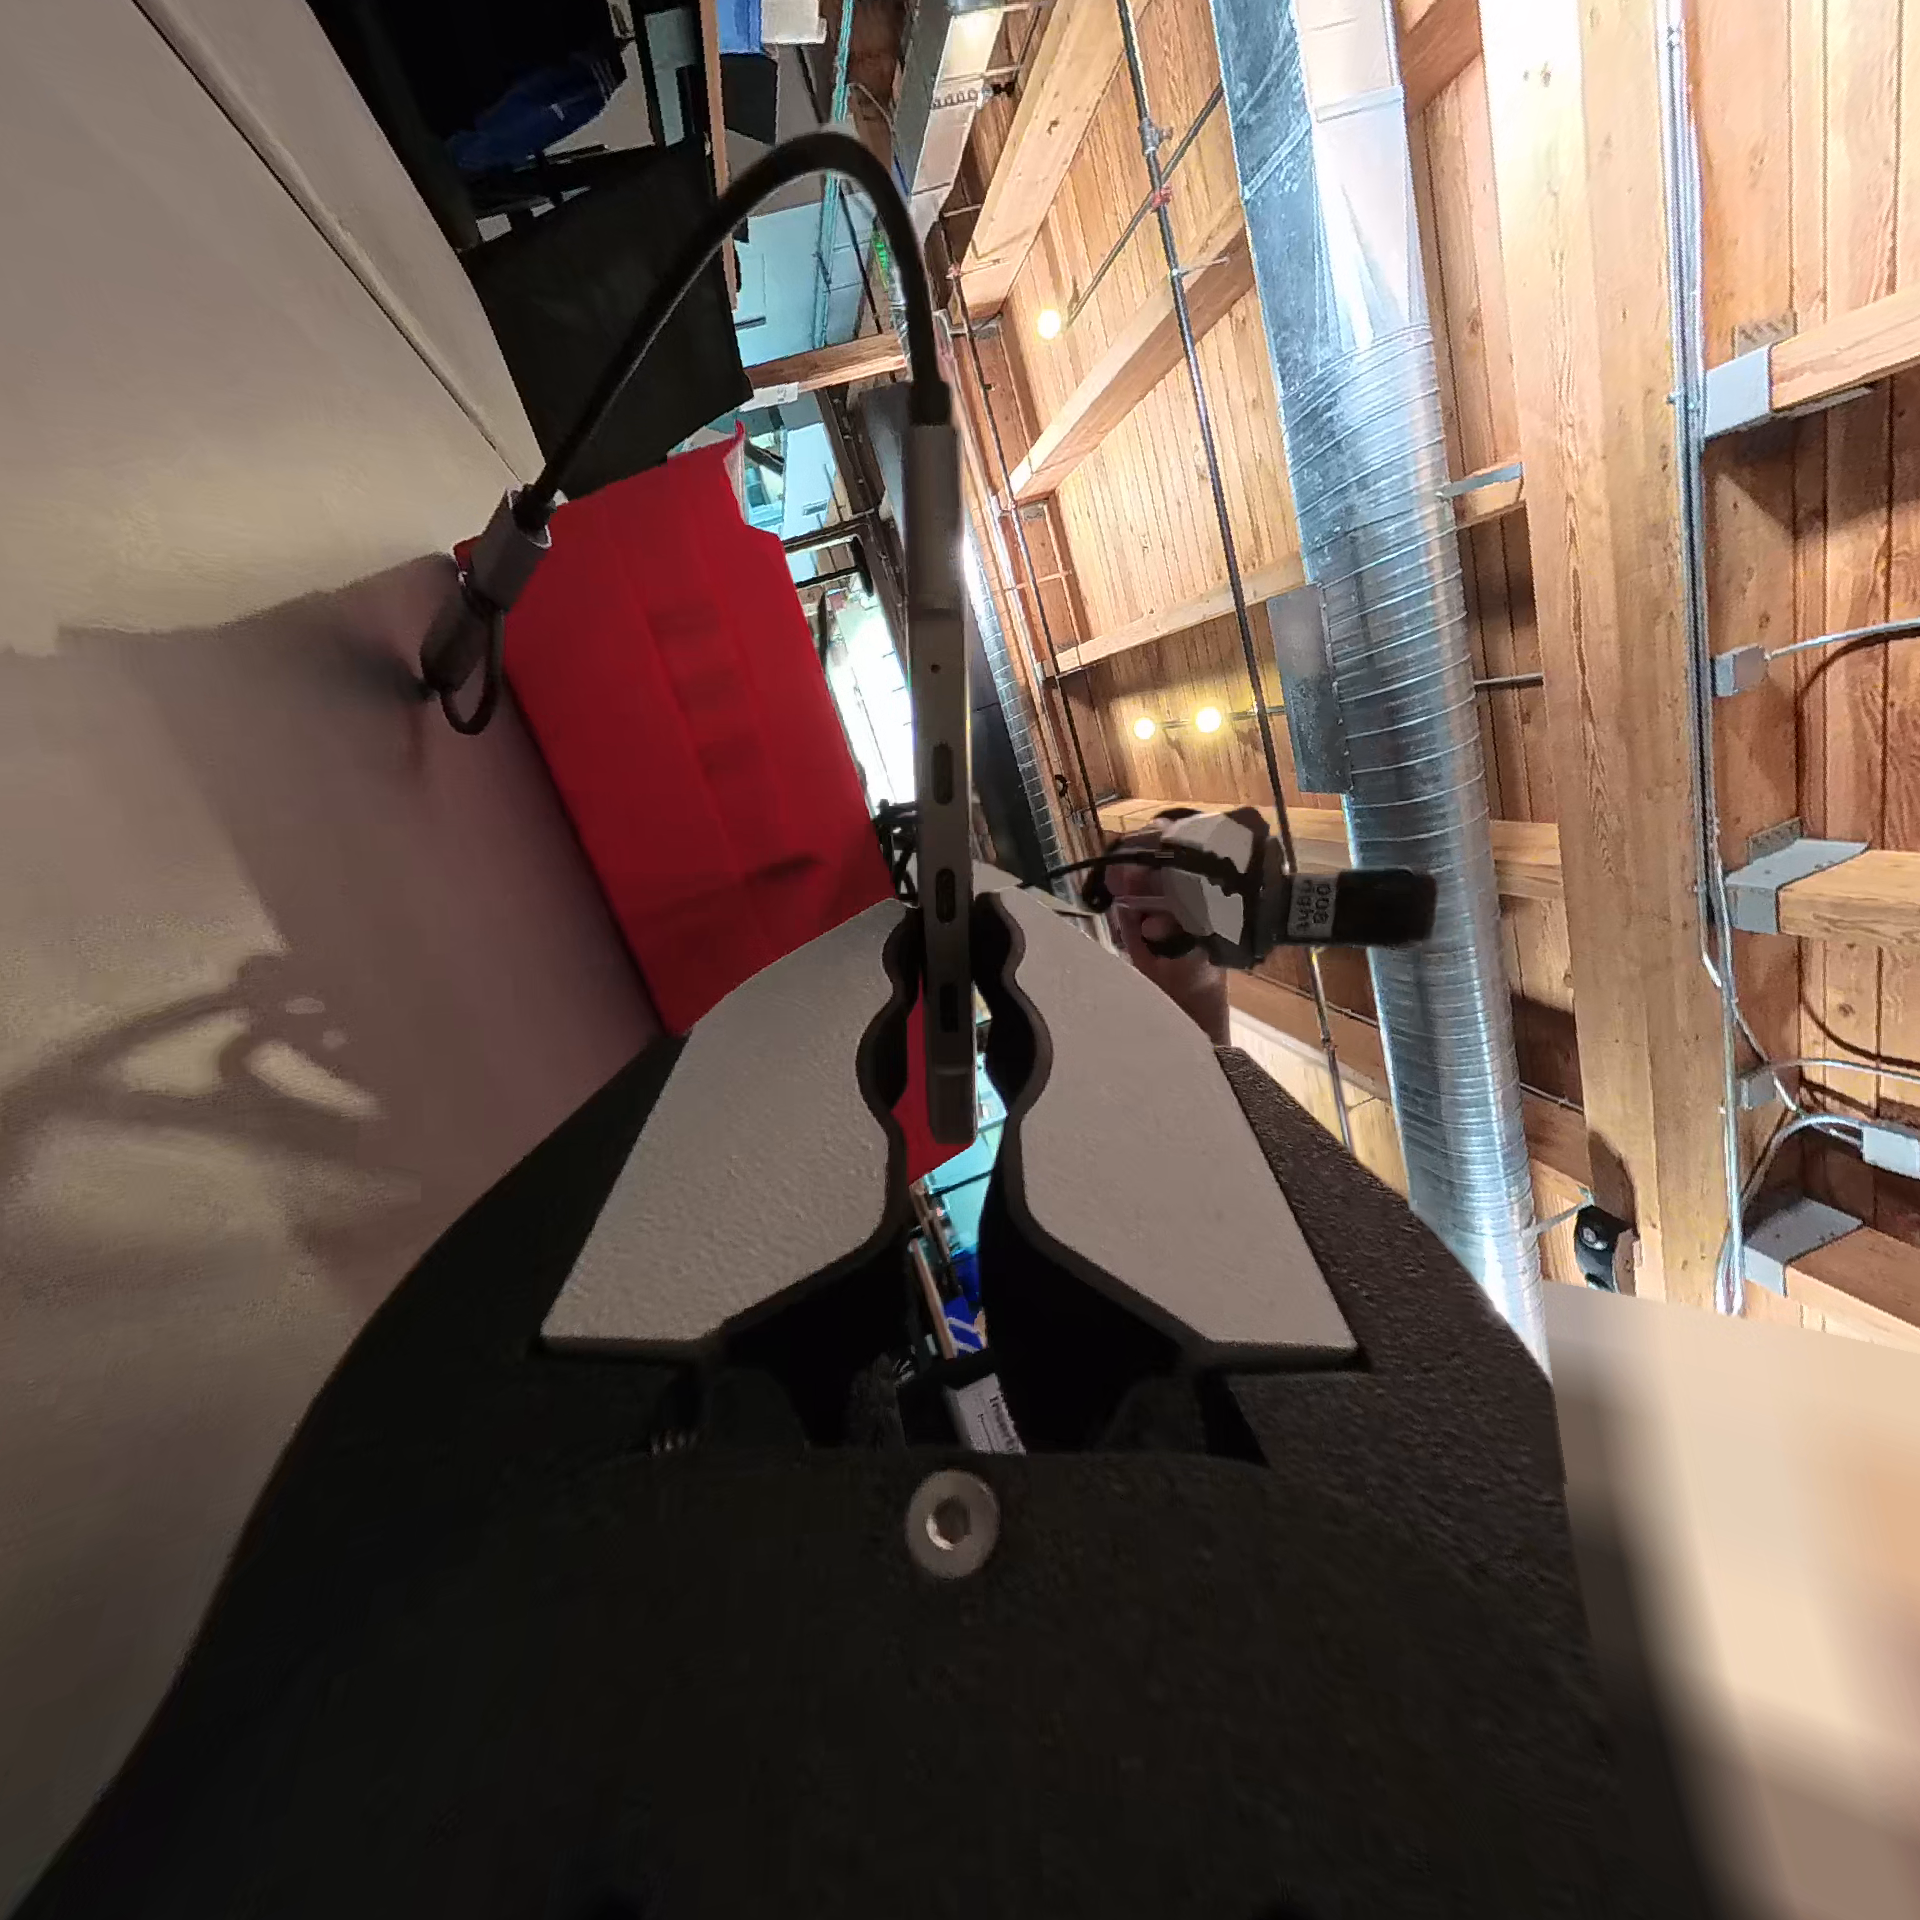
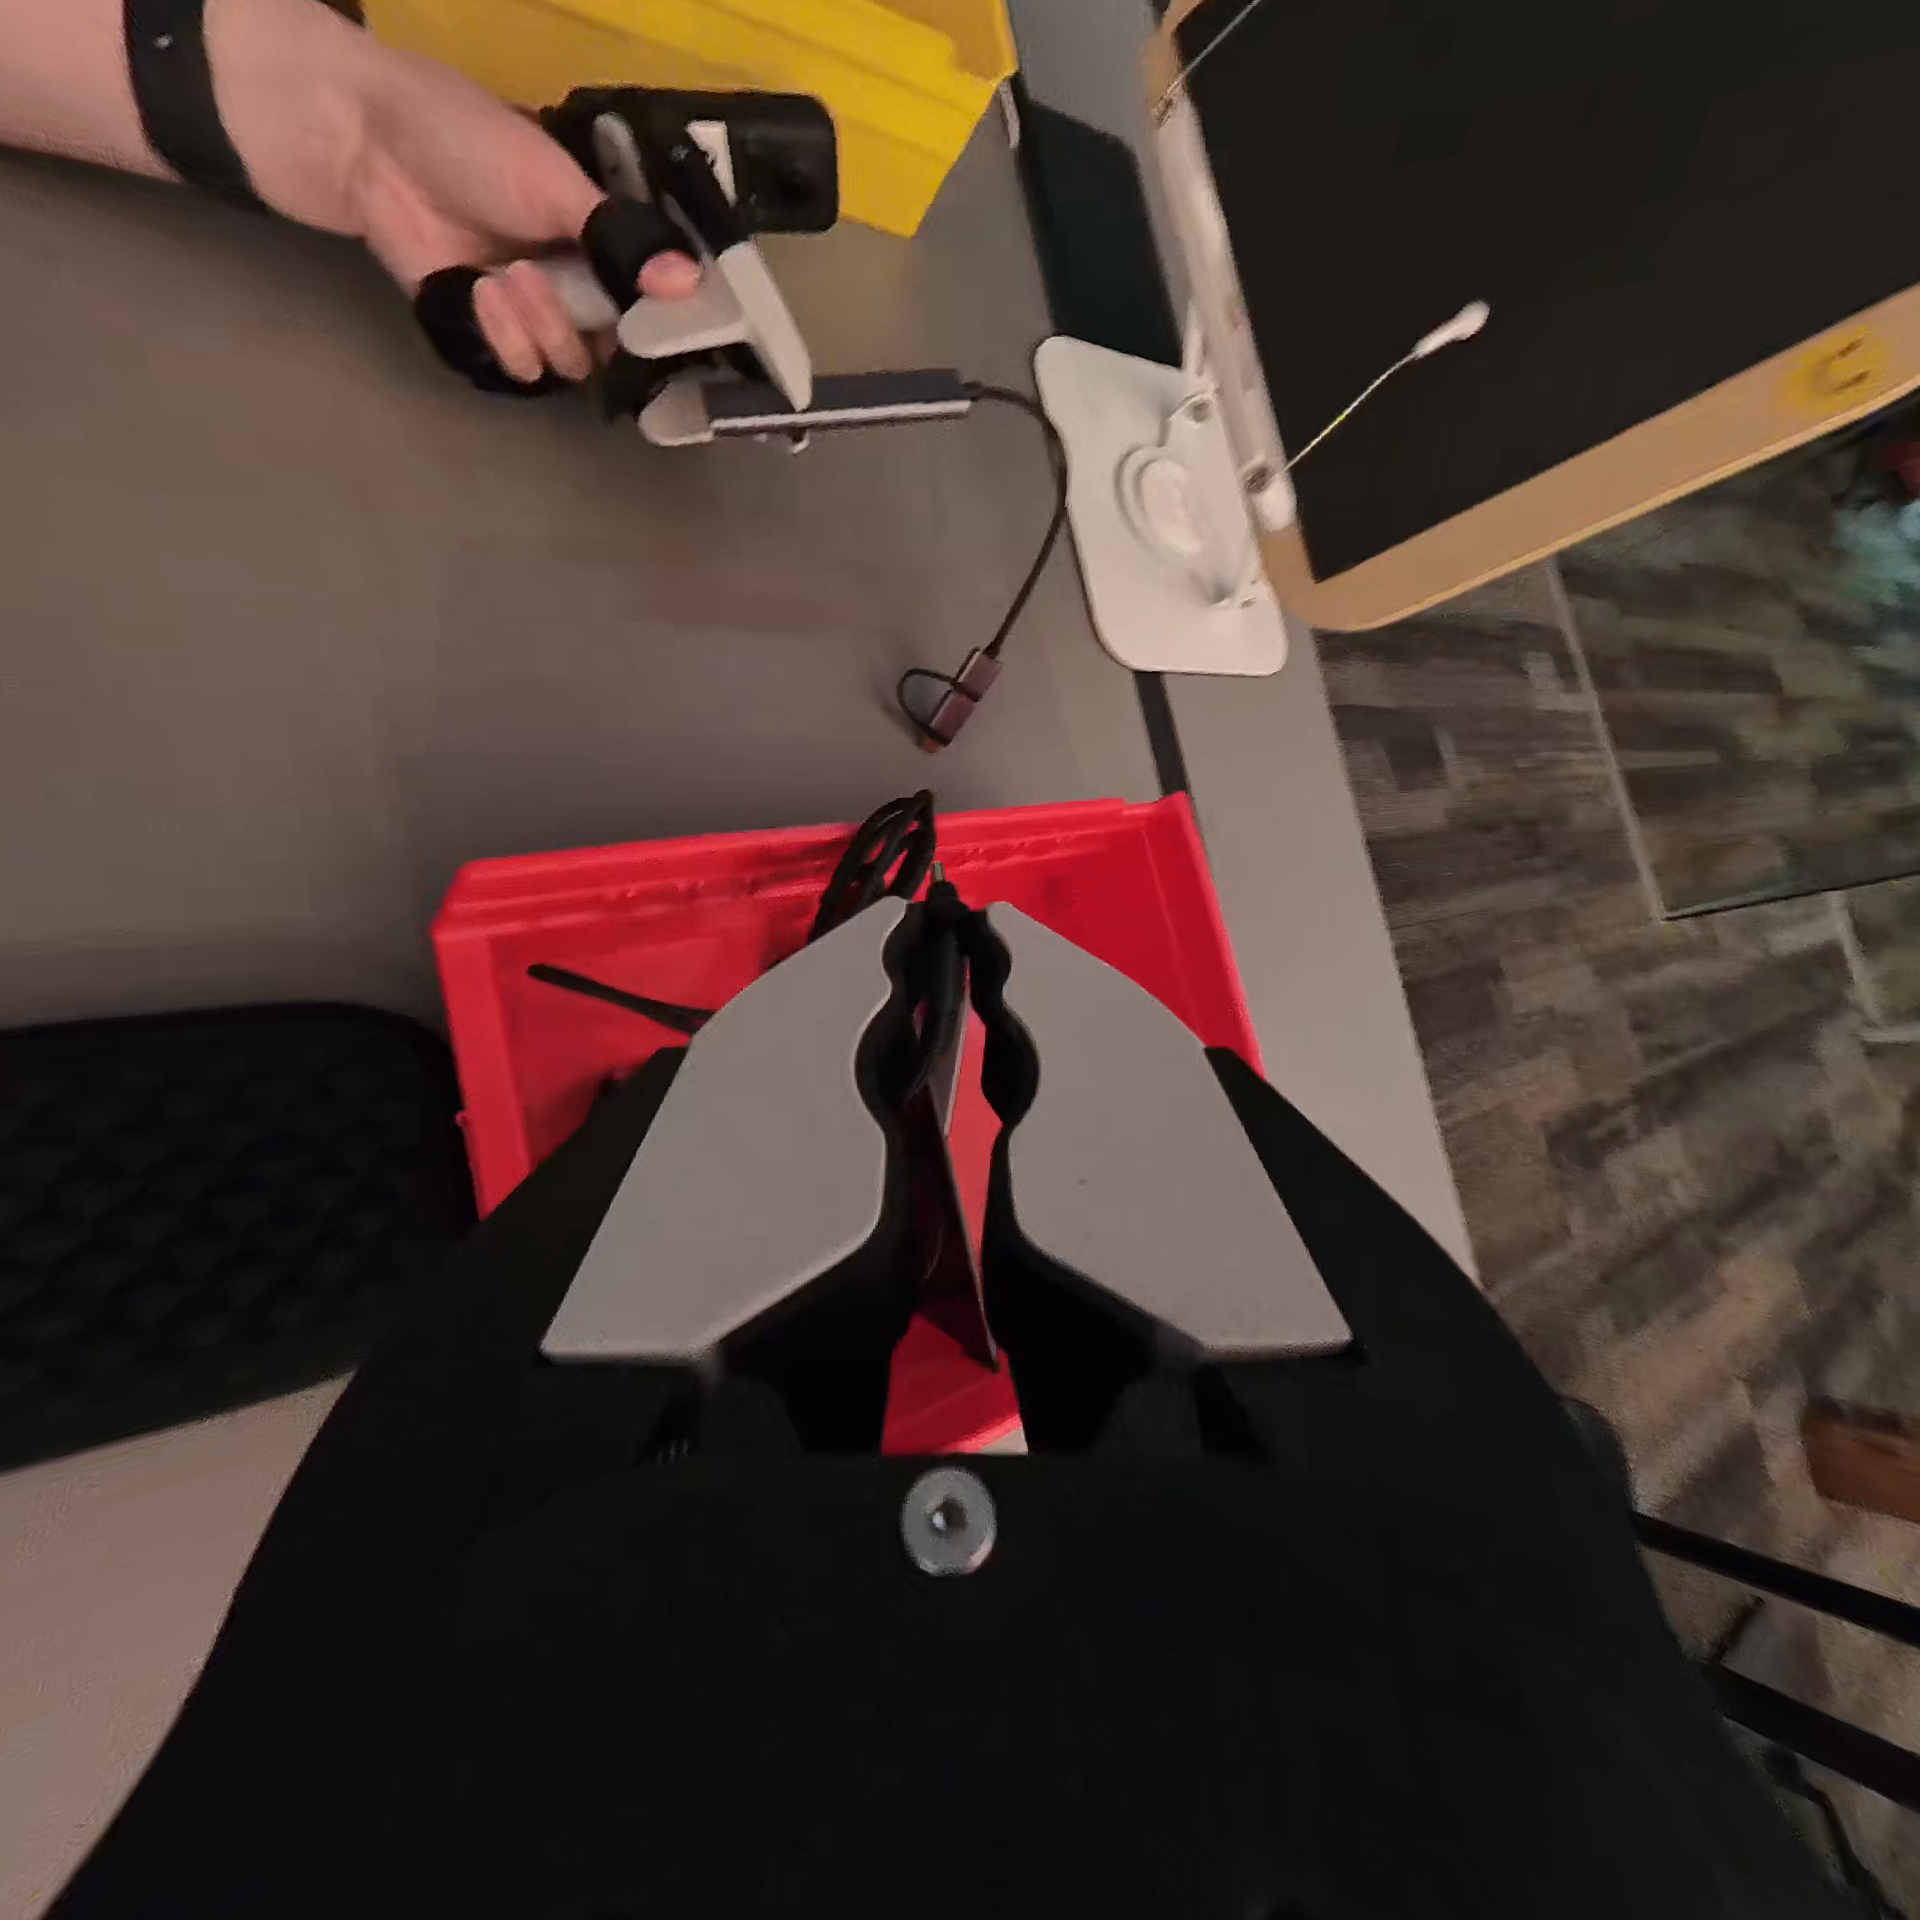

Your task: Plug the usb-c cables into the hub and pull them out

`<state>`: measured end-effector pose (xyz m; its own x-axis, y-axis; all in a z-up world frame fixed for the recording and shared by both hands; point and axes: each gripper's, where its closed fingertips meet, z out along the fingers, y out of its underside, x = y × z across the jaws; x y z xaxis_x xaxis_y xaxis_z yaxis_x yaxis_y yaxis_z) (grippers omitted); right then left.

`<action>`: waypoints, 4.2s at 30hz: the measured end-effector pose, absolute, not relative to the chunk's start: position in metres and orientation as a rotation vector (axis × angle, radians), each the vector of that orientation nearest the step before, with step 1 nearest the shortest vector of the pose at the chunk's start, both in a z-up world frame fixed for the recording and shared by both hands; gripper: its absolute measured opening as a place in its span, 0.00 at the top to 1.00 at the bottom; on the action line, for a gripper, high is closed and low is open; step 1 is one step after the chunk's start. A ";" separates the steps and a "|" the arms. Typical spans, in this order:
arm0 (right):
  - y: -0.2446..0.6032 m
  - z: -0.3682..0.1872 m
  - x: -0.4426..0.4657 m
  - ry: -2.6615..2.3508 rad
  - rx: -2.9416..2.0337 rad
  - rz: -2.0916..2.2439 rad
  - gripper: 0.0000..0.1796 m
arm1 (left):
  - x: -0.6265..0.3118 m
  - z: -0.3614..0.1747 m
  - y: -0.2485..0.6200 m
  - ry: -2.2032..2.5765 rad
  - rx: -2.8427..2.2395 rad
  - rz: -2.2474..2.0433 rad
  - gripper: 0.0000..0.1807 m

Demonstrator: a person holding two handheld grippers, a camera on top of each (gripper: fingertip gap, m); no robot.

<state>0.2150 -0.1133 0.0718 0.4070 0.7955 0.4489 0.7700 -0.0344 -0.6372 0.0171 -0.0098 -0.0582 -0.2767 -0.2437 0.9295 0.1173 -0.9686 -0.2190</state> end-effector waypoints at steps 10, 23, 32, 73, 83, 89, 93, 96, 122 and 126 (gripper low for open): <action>-0.107 -0.022 0.235 -1.546 -1.950 0.170 0.95 | 0.021 -0.057 -0.015 0.220 -1.749 -2.293 0.95; -0.120 -0.050 0.198 -1.345 -2.041 0.389 0.75 | 0.028 -0.038 -0.037 0.531 -1.729 -2.113 0.95; -0.084 0.052 0.111 -0.538 -1.843 0.784 0.78 | 0.031 -0.028 -0.044 0.649 -1.646 -2.041 0.95; -0.031 -0.118 0.260 -1.238 -2.817 0.310 0.92 | 0.018 0.010 -0.079 0.961 -1.283 -2.033 0.92; -0.089 -0.023 0.264 -0.775 -2.421 0.154 0.82 | 0.027 -0.004 -0.074 0.966 -1.363 -1.981 0.90; -0.203 -0.068 0.242 -1.159 -2.229 -0.039 0.85 | 0.026 -0.003 -0.075 0.960 -1.353 -2.004 0.90; -0.233 -0.086 0.231 -1.203 -2.069 -0.210 0.84 | 0.027 -0.004 -0.075 0.954 -1.356 -2.004 0.91; -0.233 -0.099 0.238 -1.228 -2.041 -0.434 0.81 | 0.029 -0.006 -0.078 0.950 -1.366 -2.029 0.92; -0.164 -0.128 0.203 -1.331 -2.601 0.383 0.88 | 0.032 -0.008 -0.084 0.990 -1.415 -2.034 0.92; -0.163 -0.077 0.209 -1.198 -2.389 0.394 0.86 | 0.028 -0.004 -0.078 0.954 -1.399 -2.041 0.92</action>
<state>0.2090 -0.1634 -0.0772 0.5847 0.8093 -0.0565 0.6850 -0.5298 -0.5001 0.0279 -0.0783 -0.0042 -0.3584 -0.7193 0.5951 0.0043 -0.6387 -0.7694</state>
